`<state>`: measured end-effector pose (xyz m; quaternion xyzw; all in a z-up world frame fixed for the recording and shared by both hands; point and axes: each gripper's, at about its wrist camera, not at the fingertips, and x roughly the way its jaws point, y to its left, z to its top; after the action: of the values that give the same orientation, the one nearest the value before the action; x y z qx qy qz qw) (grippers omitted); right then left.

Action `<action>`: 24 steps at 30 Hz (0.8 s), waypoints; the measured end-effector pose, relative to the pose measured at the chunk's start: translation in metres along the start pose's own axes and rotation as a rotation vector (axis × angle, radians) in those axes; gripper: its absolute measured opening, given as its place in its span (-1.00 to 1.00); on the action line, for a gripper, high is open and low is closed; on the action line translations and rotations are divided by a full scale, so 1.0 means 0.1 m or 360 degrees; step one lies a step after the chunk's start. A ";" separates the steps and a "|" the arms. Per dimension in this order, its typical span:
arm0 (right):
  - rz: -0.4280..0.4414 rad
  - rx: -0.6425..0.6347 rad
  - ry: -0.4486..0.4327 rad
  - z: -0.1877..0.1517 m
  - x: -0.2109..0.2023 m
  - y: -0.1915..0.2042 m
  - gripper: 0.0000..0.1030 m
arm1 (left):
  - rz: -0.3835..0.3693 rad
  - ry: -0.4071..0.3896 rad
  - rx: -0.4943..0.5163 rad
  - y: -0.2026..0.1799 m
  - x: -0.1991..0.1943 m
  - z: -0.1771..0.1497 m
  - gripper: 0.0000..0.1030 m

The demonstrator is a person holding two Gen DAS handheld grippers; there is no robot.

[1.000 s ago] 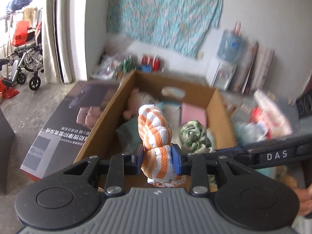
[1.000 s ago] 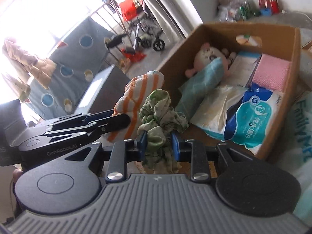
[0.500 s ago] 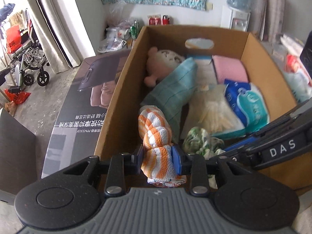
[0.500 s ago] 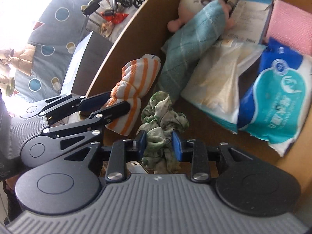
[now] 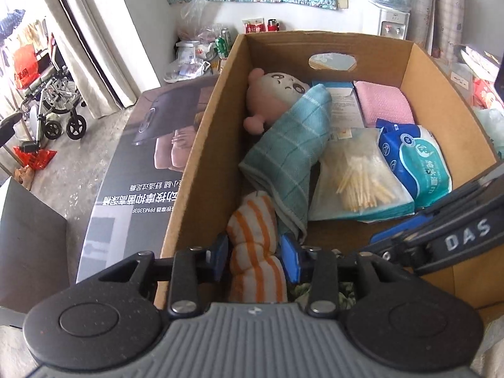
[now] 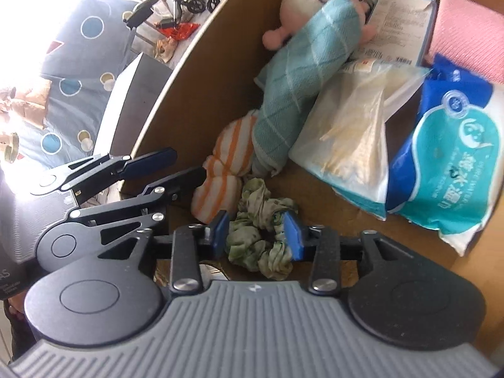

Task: Organize soft objects
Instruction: 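Lower both cloths into the box and open both grippers, then move the left gripper to the white yogurt cup and grasp it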

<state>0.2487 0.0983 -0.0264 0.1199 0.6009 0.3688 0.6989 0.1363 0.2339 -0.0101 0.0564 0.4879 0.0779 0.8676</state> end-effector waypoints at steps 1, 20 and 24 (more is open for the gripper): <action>-0.0004 -0.0011 -0.0018 -0.02 -0.05 0.02 -0.19 | 0.0002 -0.0007 -0.0003 0.01 -0.02 0.00 -0.24; -0.0081 0.0051 -0.0679 -1.00 -1.76 -0.50 0.13 | -0.0304 -0.0432 0.0013 -0.77 -0.98 -0.05 0.09; -0.0186 0.0137 -0.0817 -1.28 -2.25 -0.82 0.16 | -0.0423 -0.0490 0.0113 -1.22 -1.02 0.05 0.12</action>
<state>0.1590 -0.1428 0.0605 0.2040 0.4251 0.2594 0.8428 0.0981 0.0942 0.0568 0.0332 0.3551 -0.0640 0.9320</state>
